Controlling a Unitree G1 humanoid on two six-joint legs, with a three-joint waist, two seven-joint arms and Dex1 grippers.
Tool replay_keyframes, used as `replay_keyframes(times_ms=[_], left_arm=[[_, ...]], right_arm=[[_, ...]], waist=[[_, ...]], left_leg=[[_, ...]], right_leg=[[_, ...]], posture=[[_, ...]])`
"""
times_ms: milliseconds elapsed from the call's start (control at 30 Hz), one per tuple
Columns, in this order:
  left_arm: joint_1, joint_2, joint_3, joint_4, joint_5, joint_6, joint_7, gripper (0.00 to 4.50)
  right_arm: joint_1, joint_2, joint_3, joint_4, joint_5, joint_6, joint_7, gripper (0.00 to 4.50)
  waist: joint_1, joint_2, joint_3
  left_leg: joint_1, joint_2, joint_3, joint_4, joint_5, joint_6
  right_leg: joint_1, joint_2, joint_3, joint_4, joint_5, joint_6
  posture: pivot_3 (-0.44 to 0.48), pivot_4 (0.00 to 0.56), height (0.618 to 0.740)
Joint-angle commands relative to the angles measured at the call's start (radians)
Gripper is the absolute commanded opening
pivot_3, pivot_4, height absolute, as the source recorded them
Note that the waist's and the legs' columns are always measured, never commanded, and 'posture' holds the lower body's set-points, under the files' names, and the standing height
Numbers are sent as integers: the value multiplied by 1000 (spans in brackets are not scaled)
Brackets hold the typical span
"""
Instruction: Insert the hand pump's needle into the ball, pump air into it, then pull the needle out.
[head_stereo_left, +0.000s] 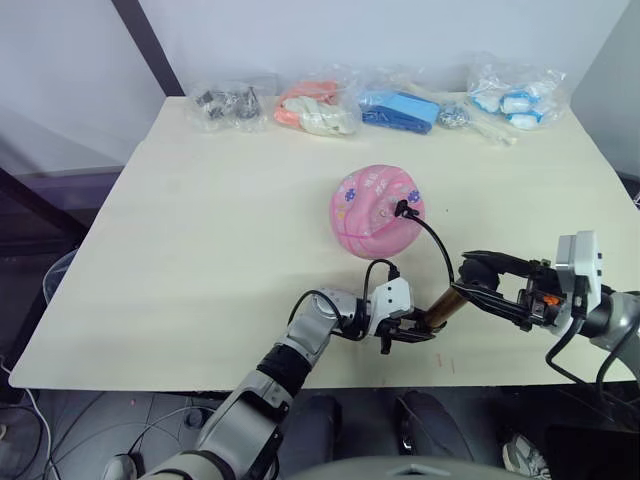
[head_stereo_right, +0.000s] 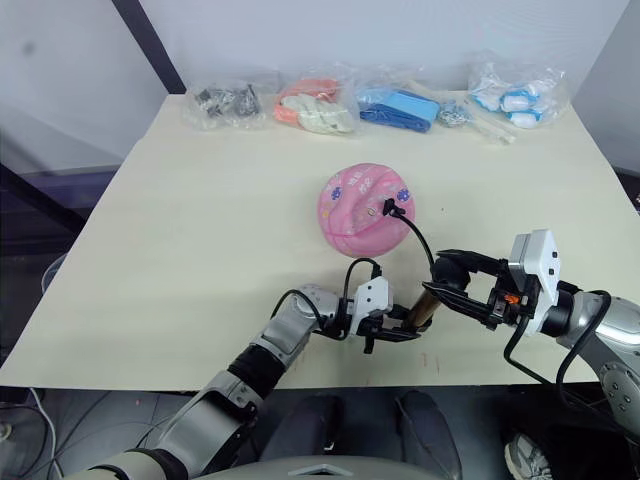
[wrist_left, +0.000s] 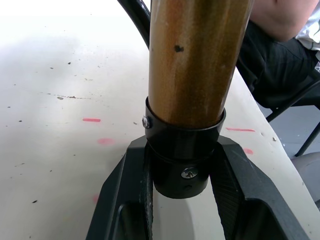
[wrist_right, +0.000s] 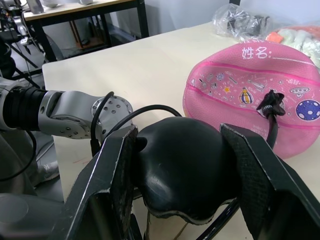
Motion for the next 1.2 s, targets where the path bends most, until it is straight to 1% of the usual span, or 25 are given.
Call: replay_keyframes(times_ms=[33, 167, 300, 400, 667, 833, 1100, 1200], left_arm=[[-16, -22, -7, 18, 1, -35, 12, 1083], [-20, -30, -12, 63, 24, -59, 30, 1083], [-10, -13, -33, 89, 61, -69, 31, 1083], [1, -16, -24, 98, 50, -51, 33, 1083], [5, -2, -33, 127, 58, -74, 14, 1083], [-4, -2, -39, 138, 53, -43, -4, 1083], [-26, -6, -39, 182, 64, -50, -3, 1083], [-30, -9, -39, 189, 64, -49, -5, 1083]], right_arm=[[8, 6, -22, -8, -49, -38, -13, 2118], [14, 19, -14, -10, -68, -39, -25, 2118], [25, 24, -13, -13, -77, -35, -31, 2118], [22, 28, -9, -14, -81, -34, -38, 2118], [-15, 32, -1, -37, -54, 11, -85, 2118], [-35, 43, -48, -37, 4, 42, -120, 2118], [-138, 35, -168, -29, 181, 96, -178, 2118], [-164, 28, -197, -28, 217, 106, -189, 2118]], waist=[[3, 0, 0], [3, 0, 0], [4, -1, -1], [4, -1, -1], [4, -3, -3], [4, -3, -3], [4, -3, -3], [4, -3, -3]], left_leg=[[0, 0, 0, 0, 0, 0], [0, 0, 0, 1, 0, 0], [0, 0, 0, 1, 0, 0], [1, 0, 0, 1, 0, 0], [2, 0, 0, 1, 0, 0], [2, 0, 0, 1, 0, 0], [1, 0, 0, 1, 0, 0], [1, 0, 0, 1, 0, 0]], right_leg=[[0, 0, 0, 0, 0, 0], [0, 0, 0, 0, 0, 0], [1, 0, 0, 0, 0, 0], [1, 0, 0, 0, 0, 0], [2, 0, 0, 0, 0, 0], [2, 0, 0, 0, 0, 0], [2, 0, 0, 0, 0, 0], [2, 0, 0, 0, 0, 0]], posture=[[0, 150, 740], [0, 150, 740], [0, 150, 740], [0, 150, 740], [0, 150, 740], [0, 150, 740], [0, 150, 740], [0, 150, 740]])
